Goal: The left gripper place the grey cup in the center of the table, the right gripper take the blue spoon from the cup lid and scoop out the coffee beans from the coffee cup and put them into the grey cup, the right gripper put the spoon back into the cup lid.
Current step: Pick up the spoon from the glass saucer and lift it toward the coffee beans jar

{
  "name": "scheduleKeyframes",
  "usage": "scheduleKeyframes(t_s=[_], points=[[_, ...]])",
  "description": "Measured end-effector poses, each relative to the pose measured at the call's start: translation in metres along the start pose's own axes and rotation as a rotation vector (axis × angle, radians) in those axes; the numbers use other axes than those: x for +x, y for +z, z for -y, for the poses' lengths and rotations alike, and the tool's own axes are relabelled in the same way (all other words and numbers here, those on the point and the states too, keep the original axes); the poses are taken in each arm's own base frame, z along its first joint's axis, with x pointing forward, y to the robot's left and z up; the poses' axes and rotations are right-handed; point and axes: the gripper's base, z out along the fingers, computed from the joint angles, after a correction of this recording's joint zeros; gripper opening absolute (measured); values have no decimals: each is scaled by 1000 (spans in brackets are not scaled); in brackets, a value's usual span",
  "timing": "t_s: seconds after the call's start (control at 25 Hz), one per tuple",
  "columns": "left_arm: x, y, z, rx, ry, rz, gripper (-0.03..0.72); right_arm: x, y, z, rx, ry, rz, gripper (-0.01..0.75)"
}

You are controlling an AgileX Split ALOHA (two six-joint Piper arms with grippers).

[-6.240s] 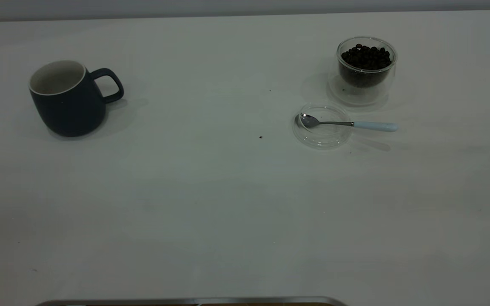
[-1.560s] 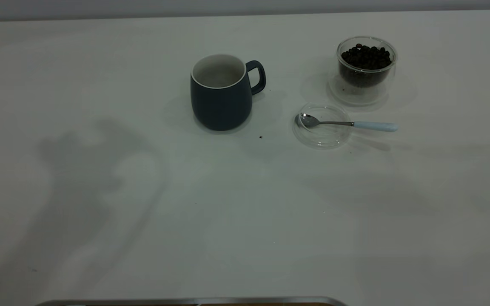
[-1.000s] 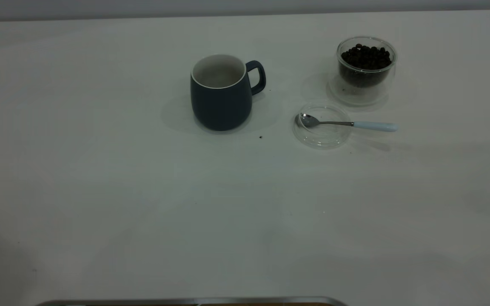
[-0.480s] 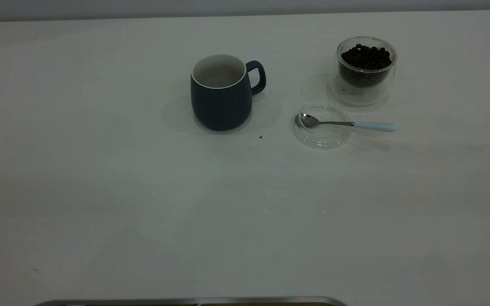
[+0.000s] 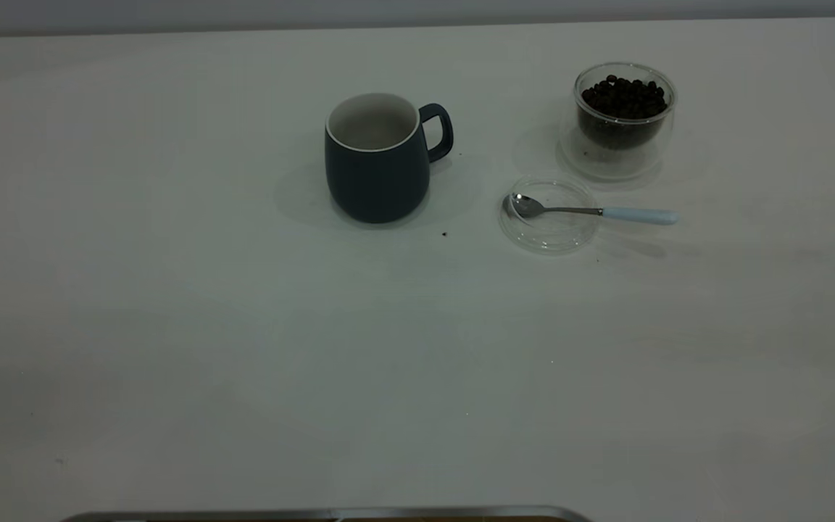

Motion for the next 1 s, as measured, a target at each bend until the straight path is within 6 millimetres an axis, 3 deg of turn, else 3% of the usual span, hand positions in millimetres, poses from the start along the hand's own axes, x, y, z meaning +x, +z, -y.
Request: scheduleKeyframes(t_s=[0.4,0.8,1.0], points=[[0,1,-1,-14,-5,6,592,0,0,0,0,0,0,484],[-3,3,2,-295,-260,9,592,0,0,0,0,0,0,484],[-3,4,2,-328,-290,10,592,0,0,0,0,0,0,484]])
